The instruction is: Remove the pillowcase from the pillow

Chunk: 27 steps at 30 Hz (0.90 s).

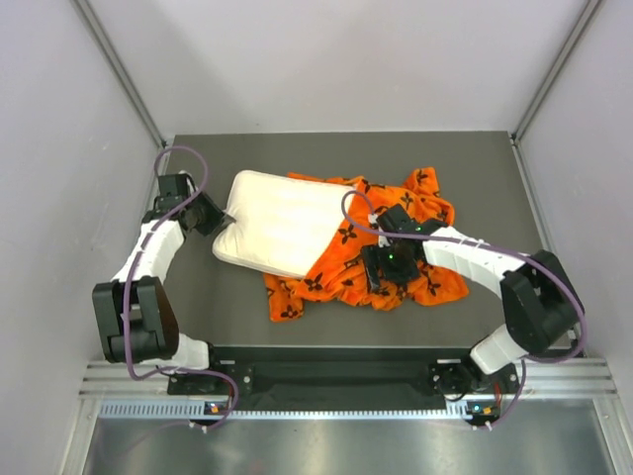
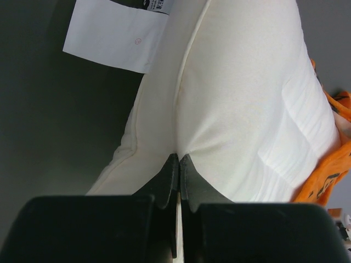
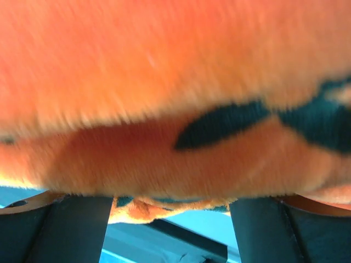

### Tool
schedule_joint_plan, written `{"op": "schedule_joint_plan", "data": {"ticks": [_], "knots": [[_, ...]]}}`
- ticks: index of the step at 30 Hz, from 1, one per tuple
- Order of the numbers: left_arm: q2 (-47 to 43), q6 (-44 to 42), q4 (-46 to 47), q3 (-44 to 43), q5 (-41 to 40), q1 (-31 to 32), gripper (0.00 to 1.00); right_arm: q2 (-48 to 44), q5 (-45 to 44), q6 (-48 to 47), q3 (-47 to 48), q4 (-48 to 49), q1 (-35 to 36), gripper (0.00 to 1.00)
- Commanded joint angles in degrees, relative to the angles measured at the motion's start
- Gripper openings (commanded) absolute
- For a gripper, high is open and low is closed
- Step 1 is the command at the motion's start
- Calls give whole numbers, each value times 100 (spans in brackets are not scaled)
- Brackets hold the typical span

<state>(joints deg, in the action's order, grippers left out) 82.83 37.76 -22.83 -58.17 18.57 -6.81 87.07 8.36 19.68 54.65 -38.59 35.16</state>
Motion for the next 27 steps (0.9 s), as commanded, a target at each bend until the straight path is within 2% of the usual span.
{"op": "schedule_joint_plan", "data": {"ticks": [1,4,6,7,8,10,11,13,21,27], "knots": [[189,214,683,-211,446,145,0,440,-510,-166,799,1001,35,77],[392,232,745,-483,437,145,0,749,-669,-245,1370,1151,-96,75],[550,206,754,-624,420,145,0,1031,-783,-333,1792,1169,-184,65],[603,206,728,-738,420,145,0,1101,-818,-386,1908,1169,-219,58],[664,171,719,-783,411,145,0,1215,-958,-482,1996,1169,-263,45],[691,136,666,-836,411,145,0,1269,-1038,-509,2119,1152,-325,27],[700,83,631,-827,402,136,0,1251,-1082,-501,2111,1152,-360,12],[665,4,570,-784,341,136,0,1138,-1187,-500,1945,1143,-483,2],[586,-286,394,-599,384,-241,0,400,-1407,-658,821,1152,-1475,0],[585,-462,235,-730,428,-444,0,30,-1407,-948,555,1161,-2381,0]]}}
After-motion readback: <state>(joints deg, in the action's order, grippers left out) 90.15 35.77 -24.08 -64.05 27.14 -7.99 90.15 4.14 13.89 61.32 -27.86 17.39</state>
